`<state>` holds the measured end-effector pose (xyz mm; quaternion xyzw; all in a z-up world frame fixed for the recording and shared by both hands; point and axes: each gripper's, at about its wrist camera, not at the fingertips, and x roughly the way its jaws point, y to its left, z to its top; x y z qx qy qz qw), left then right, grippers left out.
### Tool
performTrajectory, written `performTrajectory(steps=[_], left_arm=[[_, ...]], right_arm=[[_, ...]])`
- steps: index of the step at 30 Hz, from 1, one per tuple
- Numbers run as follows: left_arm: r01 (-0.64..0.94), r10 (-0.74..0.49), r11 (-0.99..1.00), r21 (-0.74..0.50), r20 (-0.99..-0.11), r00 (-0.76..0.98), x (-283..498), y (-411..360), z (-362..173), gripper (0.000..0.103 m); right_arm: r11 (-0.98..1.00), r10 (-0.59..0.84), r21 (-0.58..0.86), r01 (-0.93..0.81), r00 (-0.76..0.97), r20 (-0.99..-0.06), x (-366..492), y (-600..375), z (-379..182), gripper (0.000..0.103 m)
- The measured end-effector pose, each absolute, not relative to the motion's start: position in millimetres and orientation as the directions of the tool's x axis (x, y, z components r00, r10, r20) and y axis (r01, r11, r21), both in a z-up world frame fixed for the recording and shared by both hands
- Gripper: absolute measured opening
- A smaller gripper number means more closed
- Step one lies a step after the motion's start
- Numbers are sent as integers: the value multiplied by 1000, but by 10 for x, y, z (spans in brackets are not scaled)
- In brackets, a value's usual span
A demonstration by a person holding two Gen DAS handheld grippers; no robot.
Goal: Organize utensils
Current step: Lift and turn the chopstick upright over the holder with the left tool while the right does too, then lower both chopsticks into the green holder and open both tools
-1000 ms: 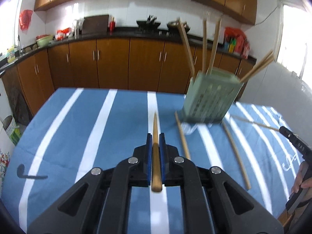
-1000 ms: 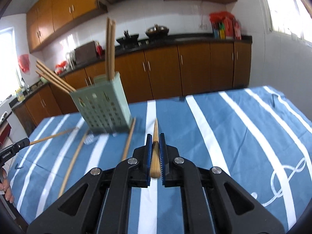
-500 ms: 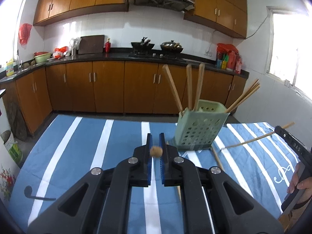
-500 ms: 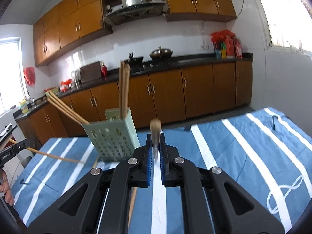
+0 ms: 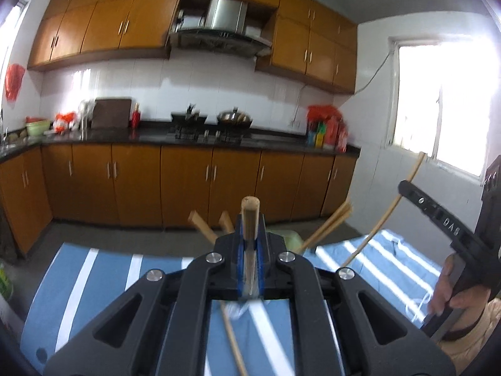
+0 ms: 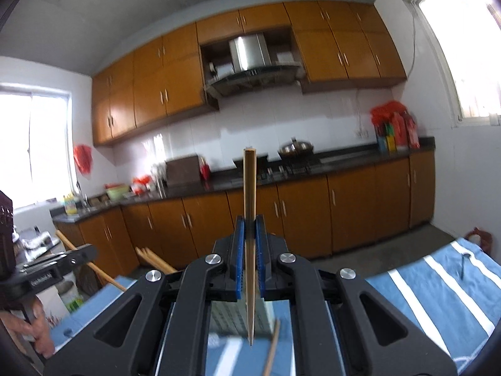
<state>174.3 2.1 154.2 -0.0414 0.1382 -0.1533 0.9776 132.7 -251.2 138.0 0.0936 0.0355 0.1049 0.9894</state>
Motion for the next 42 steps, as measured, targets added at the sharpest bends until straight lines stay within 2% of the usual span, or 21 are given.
performTrajectory(steps=[7, 11, 16, 23, 24, 26, 27, 33, 36, 39, 42], left_arm=[[262, -278, 956, -132, -131, 951, 1998, -201, 1874, 8], [240, -262, 960, -141, -163, 951, 2285, -278, 1763, 8], [236, -268, 959, -158, -226, 937, 2497, -313, 1510, 8], [242, -277, 958, -157, -266, 923, 2624, -331, 1342, 8], [240, -275, 958, -158, -267, 924, 2628, -320, 1335, 8], [237, -274, 958, -163, -263, 925, 2630, -307, 1350, 10], [237, -275, 957, -165, -262, 925, 2621, -298, 1356, 10], [219, -257, 961, -171, -251, 933, 2475, -189, 1412, 12], [197, -234, 967, -164, -249, 940, 2298, -91, 1412, 19], [164, -205, 973, -164, -277, 939, 2120, 35, 1307, 23], [120, -170, 979, -163, -347, 922, 1994, 186, 1043, 28]], right_arm=[[961, 188, 189, -201, 978, 85, 1588, -2405, 1564, 8], [968, 159, 179, -174, 983, 95, 1834, -2351, 1460, 8], [973, 159, 167, -158, 987, 5, 2111, -2248, 1190, 8], [969, 194, 176, -176, 976, -94, 2192, -2195, 1034, 9], [968, 197, 176, -178, 975, -100, 2196, -2198, 1048, 12], [968, 200, 174, -179, 974, -108, 2179, -2213, 1075, 39], [969, 194, 175, -175, 976, -98, 2138, -2225, 1097, 42], [973, 176, 162, -162, 981, -78, 1914, -2282, 1226, 42], [978, 154, 158, -139, 984, -92, 1741, -2354, 1231, 43], [982, 126, 155, -103, 981, -147, 1609, -2445, 1104, 47], [988, 87, 148, -48, 959, -271, 1556, -2549, 763, 49]])
